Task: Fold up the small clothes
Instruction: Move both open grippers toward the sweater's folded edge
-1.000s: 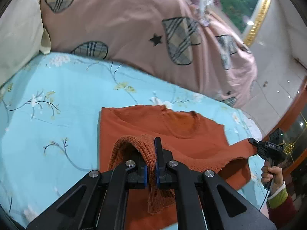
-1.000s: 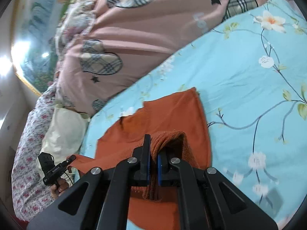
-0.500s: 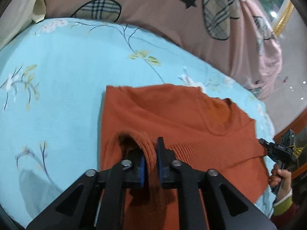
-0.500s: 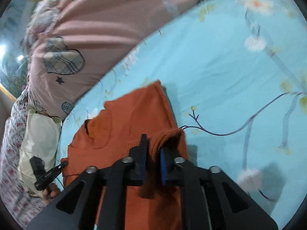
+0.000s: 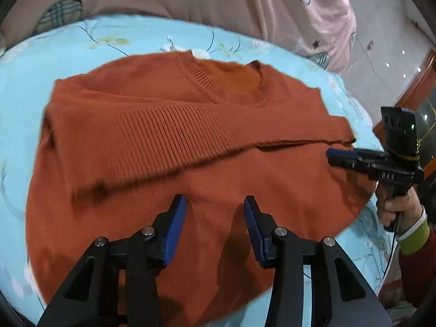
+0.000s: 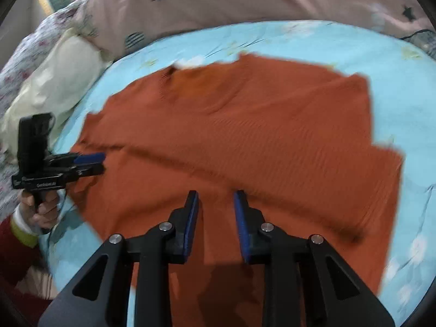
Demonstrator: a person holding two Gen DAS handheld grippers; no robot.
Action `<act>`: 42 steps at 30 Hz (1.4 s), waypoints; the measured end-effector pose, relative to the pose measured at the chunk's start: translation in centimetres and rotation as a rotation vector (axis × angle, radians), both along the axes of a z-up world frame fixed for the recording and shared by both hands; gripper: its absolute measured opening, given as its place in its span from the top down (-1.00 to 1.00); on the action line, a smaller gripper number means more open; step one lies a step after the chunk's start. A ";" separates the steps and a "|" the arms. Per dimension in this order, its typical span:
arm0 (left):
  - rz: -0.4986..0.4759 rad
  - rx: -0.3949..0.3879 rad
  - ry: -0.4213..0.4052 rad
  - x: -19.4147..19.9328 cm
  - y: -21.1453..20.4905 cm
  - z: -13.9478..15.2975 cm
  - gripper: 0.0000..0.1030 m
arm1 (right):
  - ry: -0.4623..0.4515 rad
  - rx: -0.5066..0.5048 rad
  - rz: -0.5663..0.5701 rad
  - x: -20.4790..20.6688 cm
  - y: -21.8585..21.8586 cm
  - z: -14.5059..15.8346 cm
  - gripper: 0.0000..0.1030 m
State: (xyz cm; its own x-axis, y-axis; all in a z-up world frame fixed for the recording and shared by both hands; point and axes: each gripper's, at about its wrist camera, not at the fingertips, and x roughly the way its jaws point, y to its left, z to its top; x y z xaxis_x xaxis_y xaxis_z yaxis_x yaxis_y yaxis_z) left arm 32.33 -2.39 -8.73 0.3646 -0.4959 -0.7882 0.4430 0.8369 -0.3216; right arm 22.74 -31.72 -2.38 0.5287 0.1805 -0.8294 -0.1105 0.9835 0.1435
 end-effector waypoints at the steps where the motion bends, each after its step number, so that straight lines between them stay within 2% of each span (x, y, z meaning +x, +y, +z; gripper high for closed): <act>1: 0.009 0.003 0.000 0.9 0.1 0.0 0.38 | -0.018 -0.029 -0.034 0.7 -0.7 0.3 0.47; 3: 0.032 0.002 0.000 3.2 0.7 0.3 0.63 | -0.068 -0.034 -0.140 2.2 -3.0 1.3 0.47; 5: 0.082 0.000 -0.019 5.6 1.3 1.0 0.65 | -0.125 0.004 -0.258 3.1 -5.7 2.3 0.47; 7: 0.182 0.039 -0.065 7.9 2.2 1.9 0.51 | -0.180 0.046 -0.368 3.4 -8.1 3.4 0.47; 10: 0.309 -0.016 -0.083 10.3 4.9 3.1 0.39 | -0.248 0.116 -0.476 2.5 -10.6 4.5 0.46; 11: 0.364 -0.021 -0.093 10.6 6.0 3.5 0.31 | -0.269 0.131 -0.497 1.8 -11.2 4.8 0.46; 13: 0.409 -0.039 -0.103 10.3 7.5 4.1 0.22 | -0.303 0.137 -0.516 0.7 -11.1 5.5 0.42; 19: 0.413 -0.065 -0.112 4.9 9.1 4.7 0.22 | -0.305 0.172 -0.486 -2.4 -9.4 5.5 0.42; 22: 0.401 -0.104 -0.108 0.3 9.0 4.5 0.15 | -0.277 0.197 -0.423 -4.4 -6.9 4.1 0.42; 25: 0.397 -0.133 -0.096 -4.1 8.6 4.0 -0.02 | -0.240 0.215 -0.368 -6.2 -4.2 2.2 0.42; 31: 0.380 -0.187 -0.034 -11.6 7.4 2.5 -0.06 | -0.169 0.266 -0.341 -9.3 -1.3 -0.5 0.42; 36: 0.384 -0.235 0.018 -14.5 7.2 1.0 -0.06 | -0.179 0.289 -0.354 -11.5 -0.9 -0.2 0.42; 42: 0.417 -0.262 0.058 -14.6 7.0 -0.4 -0.06 | -0.183 0.296 -0.371 -13.2 -1.0 0.4 0.40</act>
State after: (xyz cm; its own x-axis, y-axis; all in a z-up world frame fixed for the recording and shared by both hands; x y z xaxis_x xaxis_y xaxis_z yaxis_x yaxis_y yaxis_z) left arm 17.72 4.60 -9.11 0.5331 -0.5011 -0.6817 0.0626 0.8269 -0.5589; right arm 9.54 -32.73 -1.98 0.7335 0.1662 -0.6590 0.1894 0.8813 0.4330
